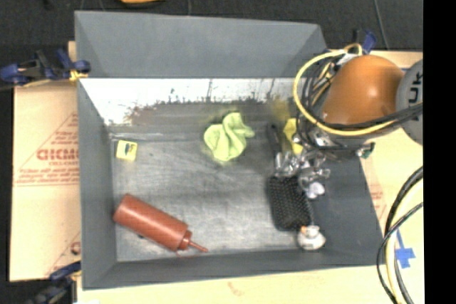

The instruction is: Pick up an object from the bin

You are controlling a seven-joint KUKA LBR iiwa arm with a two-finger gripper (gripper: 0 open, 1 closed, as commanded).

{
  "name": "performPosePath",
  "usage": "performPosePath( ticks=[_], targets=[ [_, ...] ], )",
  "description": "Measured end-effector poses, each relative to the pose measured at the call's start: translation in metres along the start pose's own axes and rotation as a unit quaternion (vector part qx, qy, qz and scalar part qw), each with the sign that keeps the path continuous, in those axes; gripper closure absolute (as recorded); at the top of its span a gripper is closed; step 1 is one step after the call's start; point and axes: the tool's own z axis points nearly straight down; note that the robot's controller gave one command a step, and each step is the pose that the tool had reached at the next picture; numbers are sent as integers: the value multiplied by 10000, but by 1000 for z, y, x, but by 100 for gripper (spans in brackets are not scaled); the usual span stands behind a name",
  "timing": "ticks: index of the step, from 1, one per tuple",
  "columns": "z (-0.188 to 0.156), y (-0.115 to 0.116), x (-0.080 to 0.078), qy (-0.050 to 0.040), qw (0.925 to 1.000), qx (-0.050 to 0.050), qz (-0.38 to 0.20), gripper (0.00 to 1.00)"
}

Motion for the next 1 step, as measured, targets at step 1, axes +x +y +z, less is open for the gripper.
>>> performPosePath(
  ticks=[1],
  targets=[
    [0, 0, 0, 0, 10000, 0, 2, 100]
  ],
)
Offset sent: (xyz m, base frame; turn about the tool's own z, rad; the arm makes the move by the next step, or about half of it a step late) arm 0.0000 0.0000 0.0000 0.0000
